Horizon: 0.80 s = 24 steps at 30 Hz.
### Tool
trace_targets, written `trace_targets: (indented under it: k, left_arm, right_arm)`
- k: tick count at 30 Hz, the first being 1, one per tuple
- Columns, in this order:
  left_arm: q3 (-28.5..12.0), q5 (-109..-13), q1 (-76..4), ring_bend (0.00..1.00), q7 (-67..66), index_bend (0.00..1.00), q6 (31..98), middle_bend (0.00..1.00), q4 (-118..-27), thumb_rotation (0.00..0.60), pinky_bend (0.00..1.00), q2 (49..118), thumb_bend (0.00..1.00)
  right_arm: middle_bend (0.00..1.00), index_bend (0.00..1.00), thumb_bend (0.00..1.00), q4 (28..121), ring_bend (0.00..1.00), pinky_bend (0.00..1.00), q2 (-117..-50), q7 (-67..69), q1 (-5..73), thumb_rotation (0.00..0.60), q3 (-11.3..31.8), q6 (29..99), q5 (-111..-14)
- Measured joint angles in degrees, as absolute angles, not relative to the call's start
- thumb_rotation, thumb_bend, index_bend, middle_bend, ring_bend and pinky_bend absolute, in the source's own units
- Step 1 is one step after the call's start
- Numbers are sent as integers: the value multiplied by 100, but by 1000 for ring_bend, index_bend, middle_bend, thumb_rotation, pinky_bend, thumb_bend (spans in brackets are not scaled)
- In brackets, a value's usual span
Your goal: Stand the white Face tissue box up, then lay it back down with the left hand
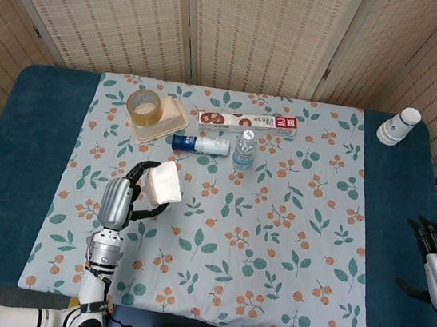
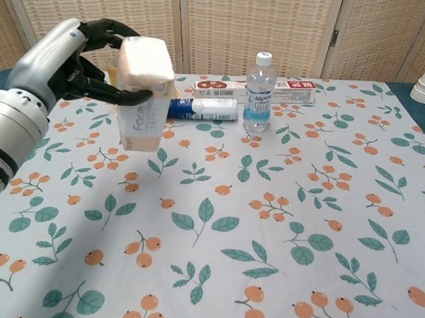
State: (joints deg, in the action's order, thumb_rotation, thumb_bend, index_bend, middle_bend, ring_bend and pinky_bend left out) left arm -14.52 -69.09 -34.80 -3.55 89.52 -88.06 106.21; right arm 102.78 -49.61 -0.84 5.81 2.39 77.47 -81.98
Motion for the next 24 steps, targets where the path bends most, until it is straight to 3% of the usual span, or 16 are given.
trace_targets:
  k: [9,24]
  left_arm:
    - [-1723,-6983,-3138,1000,340,442,8879,542,-7879,600,1000,11117,224]
    - [-2161,-6365,-2948,1000,525,440,8198,535,-7760,600,1000,11220,224]
  right_arm:
    - [0,31,117,10279,0,0,-4964,-94,605,600,239,7694,-8173]
    - [0,31,116,10262,0,0,-4969,-77,617,600,242,7676,-8164]
